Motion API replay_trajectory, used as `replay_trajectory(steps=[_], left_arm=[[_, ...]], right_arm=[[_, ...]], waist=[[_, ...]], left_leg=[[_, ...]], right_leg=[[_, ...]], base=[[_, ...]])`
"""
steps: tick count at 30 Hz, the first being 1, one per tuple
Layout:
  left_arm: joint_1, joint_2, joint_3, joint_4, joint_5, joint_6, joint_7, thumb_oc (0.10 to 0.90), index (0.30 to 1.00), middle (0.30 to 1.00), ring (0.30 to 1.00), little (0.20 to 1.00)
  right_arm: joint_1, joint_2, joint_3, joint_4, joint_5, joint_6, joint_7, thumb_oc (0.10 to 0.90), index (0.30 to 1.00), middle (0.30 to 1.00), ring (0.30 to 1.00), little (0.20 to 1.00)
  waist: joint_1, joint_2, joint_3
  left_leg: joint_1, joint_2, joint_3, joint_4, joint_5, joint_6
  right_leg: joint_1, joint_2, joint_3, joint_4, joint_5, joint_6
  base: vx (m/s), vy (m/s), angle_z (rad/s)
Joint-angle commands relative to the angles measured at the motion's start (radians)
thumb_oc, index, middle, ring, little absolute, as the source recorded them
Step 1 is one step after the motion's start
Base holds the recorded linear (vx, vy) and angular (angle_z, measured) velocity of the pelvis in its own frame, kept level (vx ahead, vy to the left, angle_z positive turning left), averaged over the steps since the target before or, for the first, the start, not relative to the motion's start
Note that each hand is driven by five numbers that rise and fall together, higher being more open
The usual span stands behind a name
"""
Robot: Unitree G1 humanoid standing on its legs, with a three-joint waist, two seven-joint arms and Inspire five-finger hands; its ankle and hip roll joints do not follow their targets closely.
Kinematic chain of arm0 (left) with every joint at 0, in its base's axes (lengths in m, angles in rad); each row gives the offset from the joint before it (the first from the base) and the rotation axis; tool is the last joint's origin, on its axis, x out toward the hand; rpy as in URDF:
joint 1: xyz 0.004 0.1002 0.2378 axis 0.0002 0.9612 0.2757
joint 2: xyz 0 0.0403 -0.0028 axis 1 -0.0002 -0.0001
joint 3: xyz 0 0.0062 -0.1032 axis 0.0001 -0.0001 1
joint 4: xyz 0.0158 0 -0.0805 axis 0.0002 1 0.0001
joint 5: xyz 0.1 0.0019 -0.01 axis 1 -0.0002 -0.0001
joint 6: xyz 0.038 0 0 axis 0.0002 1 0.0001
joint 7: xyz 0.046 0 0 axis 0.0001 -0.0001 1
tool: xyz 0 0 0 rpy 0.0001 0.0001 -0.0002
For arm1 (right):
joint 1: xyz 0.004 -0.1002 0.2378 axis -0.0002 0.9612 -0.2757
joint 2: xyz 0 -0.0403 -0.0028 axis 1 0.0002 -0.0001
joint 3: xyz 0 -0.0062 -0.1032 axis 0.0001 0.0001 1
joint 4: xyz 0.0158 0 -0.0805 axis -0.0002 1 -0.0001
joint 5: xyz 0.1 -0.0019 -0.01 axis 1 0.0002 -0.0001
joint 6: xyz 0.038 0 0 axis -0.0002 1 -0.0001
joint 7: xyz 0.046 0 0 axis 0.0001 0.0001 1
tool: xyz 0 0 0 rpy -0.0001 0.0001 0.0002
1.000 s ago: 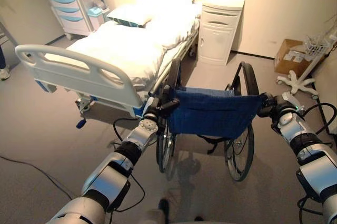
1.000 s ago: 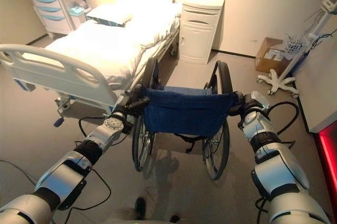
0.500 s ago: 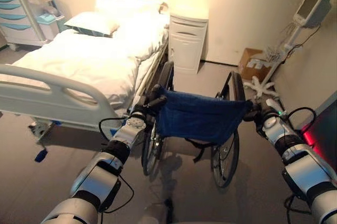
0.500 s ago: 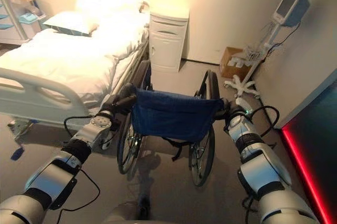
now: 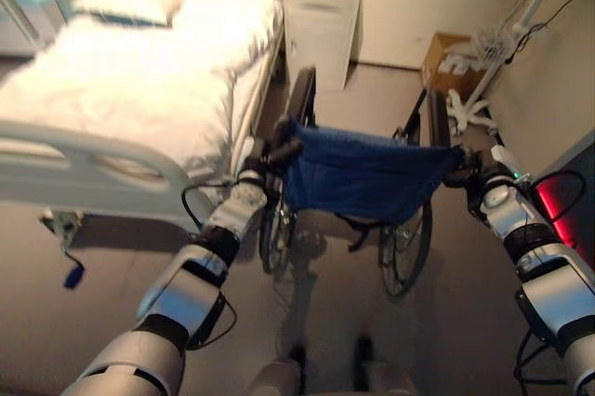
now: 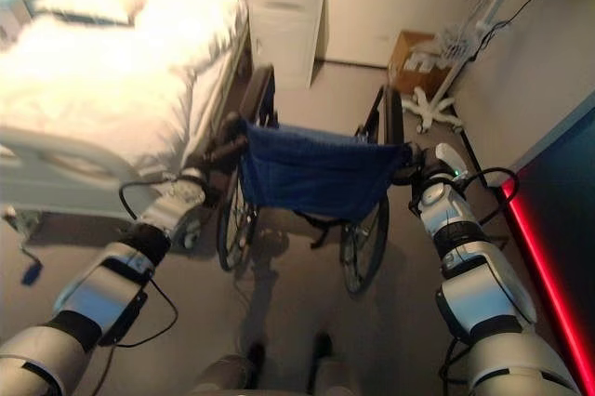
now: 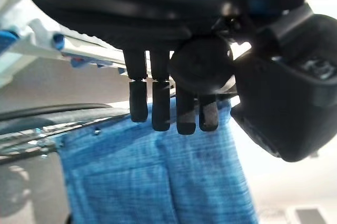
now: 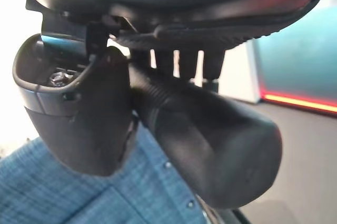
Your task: Push the wheelchair next to the bed
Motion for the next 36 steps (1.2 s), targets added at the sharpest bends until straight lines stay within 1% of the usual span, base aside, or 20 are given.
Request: replay_trajectory(steps=[1, 2, 3, 4, 5, 7, 9, 10, 11, 13, 14, 15, 16, 18, 20, 25, 30, 31, 34, 36], left_arm=[[0.227, 0.000, -0.066, -0.016, 0.048, 0.041, -0.032, 0.400, 0.300, 0.300, 0.300, 0.300], [0.240, 0.002, -0.063, -0.015, 0.052, 0.045, -0.048, 0.400, 0.300, 0.300, 0.300, 0.300], [0.254, 0.005, -0.064, -0.024, 0.073, 0.057, -0.053, 0.400, 0.300, 0.300, 0.300, 0.300], [0.255, 0.004, -0.064, -0.023, 0.071, 0.056, -0.052, 0.400, 0.300, 0.300, 0.300, 0.300], [0.257, 0.000, -0.064, -0.011, 0.067, 0.058, -0.051, 0.400, 0.300, 0.300, 0.300, 0.300], [0.241, -0.006, -0.072, 0.028, 0.041, 0.043, -0.034, 0.400, 0.300, 0.300, 0.300, 0.300], [0.222, 0.002, -0.070, 0.036, 0.032, 0.029, -0.042, 0.400, 0.300, 0.300, 0.300, 0.300], [0.220, 0.003, -0.071, 0.036, 0.032, 0.027, -0.043, 0.400, 0.300, 0.300, 0.300, 0.300], [0.211, 0.008, -0.068, 0.034, 0.028, 0.009, -0.047, 0.400, 0.300, 0.300, 0.300, 0.300], [0.212, 0.020, -0.063, 0.029, 0.020, -0.011, -0.053, 0.400, 0.300, 0.300, 0.300, 0.300], [0.223, 0.032, -0.057, 0.009, -0.007, -0.028, -0.048, 0.400, 0.300, 0.300, 0.300, 0.300], [0.227, 0.041, -0.050, 0.000, -0.024, -0.033, -0.046, 0.400, 0.300, 0.300, 0.300, 0.300], [0.228, 0.043, -0.049, -0.002, -0.028, -0.035, -0.046, 0.400, 0.300, 0.300, 0.300, 0.300], [0.250, 0.066, -0.016, 0.000, -0.027, -0.041, -0.069, 0.400, 0.300, 0.300, 0.300, 0.300], [0.262, 0.085, -0.005, 0.023, -0.005, -0.061, -0.089, 0.400, 0.300, 0.300, 0.300, 0.300], [0.266, 0.116, -0.009, 0.041, -0.021, -0.098, -0.090, 0.400, 0.300, 0.300, 0.300, 0.300], [0.315, 0.110, 0.016, 0.008, 0.001, -0.124, -0.073, 0.400, 0.300, 0.300, 0.300, 0.300], [0.317, 0.110, 0.016, 0.007, 0.001, -0.125, -0.073, 0.400, 0.300, 0.300, 0.300, 0.300], [0.364, 0.125, 0.050, -0.039, 0.005, -0.124, -0.064, 0.400, 0.300, 0.300, 0.300, 0.300], [0.379, 0.135, 0.069, -0.065, 0.005, -0.131, -0.056, 0.400, 0.300, 0.300, 0.300, 0.300]], right_arm=[[0.056, 0.189, 0.131, -0.033, 0.063, -0.060, 0.190, 0.400, 0.300, 0.300, 0.300, 0.300], [0.076, 0.190, 0.120, -0.035, 0.075, -0.054, 0.197, 0.400, 0.300, 0.300, 0.300, 0.300], [0.129, 0.197, 0.096, -0.044, 0.071, -0.027, 0.187, 0.400, 0.300, 0.300, 0.300, 0.300], [0.134, 0.197, 0.095, -0.042, 0.069, -0.030, 0.187, 0.400, 0.300, 0.300, 0.300, 0.300], [0.162, 0.199, 0.087, -0.032, 0.055, -0.049, 0.194, 0.400, 0.300, 0.300, 0.300, 0.300], [0.176, 0.206, 0.105, -0.016, 0.054, -0.054, 0.197, 0.400, 0.300, 0.300, 0.300, 0.300], [0.184, 0.193, 0.113, -0.019, 0.072, -0.046, 0.183, 0.400, 0.300, 0.300, 0.300, 0.300], [0.184, 0.192, 0.113, -0.019, 0.074, -0.046, 0.181, 0.400, 0.300, 0.300, 0.300, 0.300], [0.179, 0.195, 0.108, -0.002, 0.075, -0.059, 0.167, 0.400, 0.300, 0.300, 0.300, 0.300], [0.179, 0.203, 0.105, 0.004, 0.068, -0.064, 0.148, 0.400, 0.300, 0.300, 0.300, 0.300], [0.177, 0.211, 0.105, -0.001, 0.061, -0.054, 0.126, 0.400, 0.300, 0.300, 0.300, 0.300], [0.171, 0.215, 0.107, 0.000, 0.059, -0.054, 0.118, 0.400, 0.300, 0.300, 0.300, 0.300], [0.170, 0.216, 0.108, 0.001, 0.060, -0.053, 0.114, 0.400, 0.300, 0.300, 0.300, 0.300], [0.188, 0.204, 0.077, -0.008, 0.046, -0.054, 0.129, 0.400, 0.300, 0.300, 0.300, 0.300], [0.209, 0.210, 0.078, 0.002, 0.030, -0.074, 0.134, 0.400, 0.300, 0.300, 0.300, 0.300], [0.202, 0.224, 0.083, 0.028, 0.034, -0.113, 0.117, 0.400, 0.300, 0.300, 0.300, 0.300], [0.243, 0.216, 0.065, 0.003, 0.003, -0.172, 0.102, 0.400, 0.300, 0.300, 0.300, 0.300], [0.246, 0.215, 0.064, 0.001, 0.002, -0.173, 0.102, 0.400, 0.300, 0.300, 0.300, 0.300], [0.259, 0.203, 0.069, -0.057, -0.036, -0.178, 0.121, 0.400, 0.300, 0.300, 0.300, 0.300], [0.247, 0.195, 0.069, -0.088, -0.037, -0.182, 0.117, 0.400, 0.300, 0.300, 0.300, 0.300]], waist=[[0.097, -0.030, 0.008], [0.086, -0.029, -0.003], [0.063, -0.028, -0.016], [0.060, -0.026, -0.017], [0.037, -0.020, -0.028], [0.004, 0.000, -0.051], [0.013, -0.010, -0.029], [0.014, -0.012, -0.028], [0.044, -0.008, 0.018], [0.071, 0.004, 0.048], [0.117, 0.025, 0.081], [0.144, 0.036, 0.082], [0.149, 0.034, 0.086], [0.159, 0.028, 0.065], [0.164, 0.033, 0.038], [0.179, 0.038, 0.001], [0.182, 0.038, -0.030], [0.182, 0.038, -0.030], [0.157, 0.058, -0.019], [0.166, 0.061, -0.005]], left_leg=[[0.248, 0.009, 0.020, -0.257, 0.011, -0.039], [0.256, 0.018, 0.021, -0.233, 0.002, -0.048], [0.276, 0.062, 0.044, -0.175, 0.021, -0.082], [0.279, 0.067, 0.047, -0.169, 0.023, -0.084], [0.317, 0.109, 0.074, -0.132, 0.061, -0.103], [0.346, 0.175, 0.114, -0.037, 0.217, -0.148], [0.224, 0.192, 0.165, 0.112, 0.262, -0.151], [0.210, 0.192, 0.168, 0.118, 0.266, -0.150], [0.091, 0.186, 0.181, 0.083, 0.286, -0.153], [0.032, 0.163, 0.160, -0.012, 0.318, -0.156], [-0.046, 0.140, 0.128, -0.154, 0.375, -0.163], [-0.080, 0.118, 0.105, -0.227, 0.388, -0.167], [-0.079, 0.112, 0.103, -0.240, 0.388, -0.167], [-0.043, 0.085, 0.114, -0.261, 0.292, -0.131], [0.015, 0.071, 0.100, -0.319, 0.266, -0.109], [0.036, 0.041, 0.084, -0.350, 0.253, -0.082], [0.058, 0.017, 0.094, -0.359, 0.234, -0.056], [0.060, 0.017, 0.094, -0.359, 0.233, -0.056], [0.158, 0.045, 0.091, -0.416, 0.227, -0.070], [0.168, 0.059, 0.108, -0.422, 0.221, -0.068]], right_leg=[[-0.104, -0.007, 0.008, -0.010, 0.164, -0.097], [-0.099, 0.008, 0.034, 0.058, 0.145, -0.108], [-0.068, 0.008, 0.027, 0.072, 0.136, -0.128], [-0.066, 0.009, 0.025, 0.071, 0.136, -0.130], [-0.056, 0.019, 0.016, 0.068, 0.134, -0.144], [-0.039, 0.048, -0.018, 0.076, 0.098, -0.183], [0.031, 0.061, -0.037, 0.072, 0.060, -0.221], [0.035, 0.060, -0.039, 0.071, 0.058, -0.224], [0.120, 0.073, -0.040, 0.061, 0.033, -0.223], [0.164, 0.083, -0.033, 0.060, 0.015, -0.215], [0.233, 0.103, -0.012, 0.050, -0.012, -0.210], [0.253, 0.110, 0.006, 0.037, -0.017, -0.204], [0.260, 0.108, 0.010, 0.035, -0.020, -0.202], [0.264, 0.074, 0.006, 0.033, -0.038, -0.178], [0.248, 0.055, -0.004, 0.046, -0.038, -0.156], [0.225, 0.033, 0.003, 0.094, -0.042, -0.135], [0.174, 0.018, -0.005, 0.252, 0.038, -0.124], [0.172, 0.018, -0.005, 0.253, 0.040, -0.124], [0.029, -0.002, -0.038, 0.184, 0.093, -0.129], [0.028, 0.002, -0.084, 0.158, 0.058, -0.133]], base=[[0.41, -0.184, 0.52], [0.66, -0.289, 0.57], [0.57, -0.247, 0.68], [0.60, -0.252, 0.93], [0.36, -0.119, 0.61], [0.44, -0.154, 0.43], [0.32, -0.142, 0.56], [0.36, -0.054, 0.59], [0.36, 0.064, 0.45], [0.38, 0.129, -0.12], [0.41, 0.173, -0.92], [0.44, 0.183, -0.92], [0.30, 0.133, -1.05], [0.36, 0.187, -1.38], [0.27, 0.155, -0.94], [0.15, 0.127, 0.25], [0.12, 0.086, -0.23], [0.15, -0.012, -0.14], [0.08, -0.057, -0.30], [0.03, -0.104, -0.05]])
